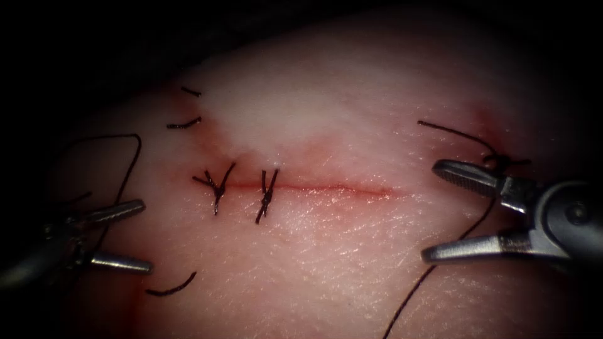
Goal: Wound Closure
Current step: Pick up thread with jaws on the left
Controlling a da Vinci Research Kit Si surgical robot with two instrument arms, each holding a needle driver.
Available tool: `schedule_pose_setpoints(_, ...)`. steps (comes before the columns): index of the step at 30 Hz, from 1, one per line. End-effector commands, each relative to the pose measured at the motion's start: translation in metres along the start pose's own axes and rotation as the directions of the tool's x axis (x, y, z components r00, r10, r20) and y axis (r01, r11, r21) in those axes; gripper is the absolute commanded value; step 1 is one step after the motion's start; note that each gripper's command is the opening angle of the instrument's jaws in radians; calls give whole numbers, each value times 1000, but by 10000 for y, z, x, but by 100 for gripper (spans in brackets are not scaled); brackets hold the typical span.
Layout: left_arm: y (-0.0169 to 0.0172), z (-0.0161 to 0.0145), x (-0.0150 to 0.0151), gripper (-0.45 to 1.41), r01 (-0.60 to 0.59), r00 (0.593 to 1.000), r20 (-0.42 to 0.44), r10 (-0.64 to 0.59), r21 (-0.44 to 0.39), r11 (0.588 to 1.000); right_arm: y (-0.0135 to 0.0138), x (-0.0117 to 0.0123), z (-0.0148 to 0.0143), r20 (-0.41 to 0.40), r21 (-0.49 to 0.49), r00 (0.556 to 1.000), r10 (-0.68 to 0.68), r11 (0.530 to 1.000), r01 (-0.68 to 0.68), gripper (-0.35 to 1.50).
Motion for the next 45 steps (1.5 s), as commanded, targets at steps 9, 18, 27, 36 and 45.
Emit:
schedule_pose_setpoints(9,7,1,14,39,-5,1000,-3,5,0,1000,1,9,12,-6,-1,1000,-18,1000,18,86)
schedule_pose_setpoints(18,66,13,47,50,35,999,-31,-36,-38,999,1,10,16,-3,-6,999,-40,999,40,88)
schedule_pose_setpoints(27,136,50,97,72,93,993,-63,-96,-56,994,2,10,19,-2,-9,999,-39,999,39,71)
schedule_pose_setpoints(36,173,100,114,84,127,992,-19,-126,16,992,3,9,24,-1,-14,999,-39,999,39,72)
schedule_pose_setpoints(45,166,150,103,86,137,990,32,-139,54,989,0,10,18,-3,-9,999,-46,999,46,69)
